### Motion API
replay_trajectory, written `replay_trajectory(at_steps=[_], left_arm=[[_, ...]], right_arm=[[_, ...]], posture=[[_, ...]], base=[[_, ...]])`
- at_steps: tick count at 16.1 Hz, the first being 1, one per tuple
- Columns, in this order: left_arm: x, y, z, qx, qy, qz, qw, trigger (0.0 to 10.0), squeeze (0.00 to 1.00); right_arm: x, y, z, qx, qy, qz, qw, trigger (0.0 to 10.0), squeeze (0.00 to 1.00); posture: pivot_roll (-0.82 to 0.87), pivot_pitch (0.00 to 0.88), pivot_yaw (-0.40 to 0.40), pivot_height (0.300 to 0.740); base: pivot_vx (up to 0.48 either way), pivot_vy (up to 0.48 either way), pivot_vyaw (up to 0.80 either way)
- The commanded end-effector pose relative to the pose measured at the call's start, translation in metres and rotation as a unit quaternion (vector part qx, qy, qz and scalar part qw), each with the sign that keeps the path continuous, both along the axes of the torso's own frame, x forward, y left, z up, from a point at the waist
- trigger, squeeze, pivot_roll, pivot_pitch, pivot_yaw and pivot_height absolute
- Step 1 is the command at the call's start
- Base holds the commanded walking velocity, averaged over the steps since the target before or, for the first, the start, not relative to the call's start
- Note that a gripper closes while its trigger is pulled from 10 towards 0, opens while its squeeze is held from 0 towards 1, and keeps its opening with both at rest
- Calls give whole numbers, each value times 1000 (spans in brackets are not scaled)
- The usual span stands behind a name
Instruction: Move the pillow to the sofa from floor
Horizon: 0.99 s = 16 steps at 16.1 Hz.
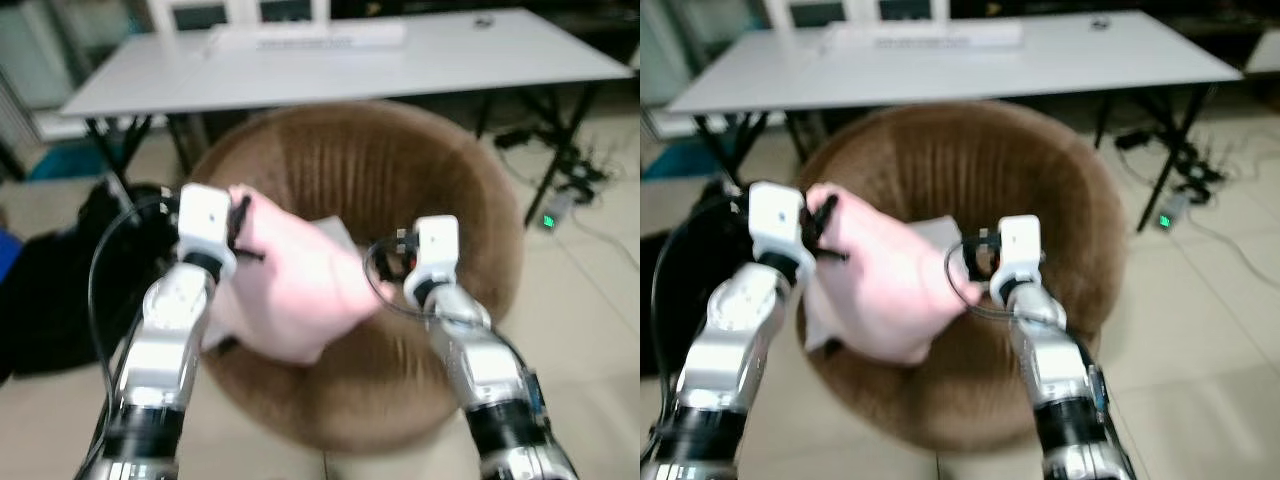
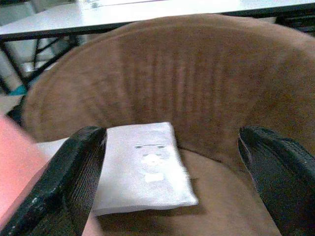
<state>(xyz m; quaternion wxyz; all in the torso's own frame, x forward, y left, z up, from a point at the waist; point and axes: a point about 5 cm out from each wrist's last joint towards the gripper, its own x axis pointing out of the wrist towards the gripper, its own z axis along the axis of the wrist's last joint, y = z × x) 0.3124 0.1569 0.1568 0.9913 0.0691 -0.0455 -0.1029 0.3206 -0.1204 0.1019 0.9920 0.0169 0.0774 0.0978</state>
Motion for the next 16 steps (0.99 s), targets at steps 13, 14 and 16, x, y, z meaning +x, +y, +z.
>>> replay_trajectory(at_steps=[13, 14, 16], left_arm=[[-6, -59, 3, -14, 23, -225, 974, 10000, 0], [-3, -64, 9, -22, 19, -238, 971, 10000, 0], [-1, -75, 19, -49, 19, -271, 961, 10000, 0]], right_arm=[[-3, -15, 3, -17, -12, -6, 1000, 10000, 0], [-2, -18, 6, -21, -23, 2, 1000, 10000, 0], [0, -29, 9, -25, -25, 9, 999, 10000, 0]], posture=[[19, 0, 54, 740], [19, 0, 54, 740], [20, 0, 51, 740]], base=[[86, 0, 0], [0, 0, 0], [0, 0, 0]])
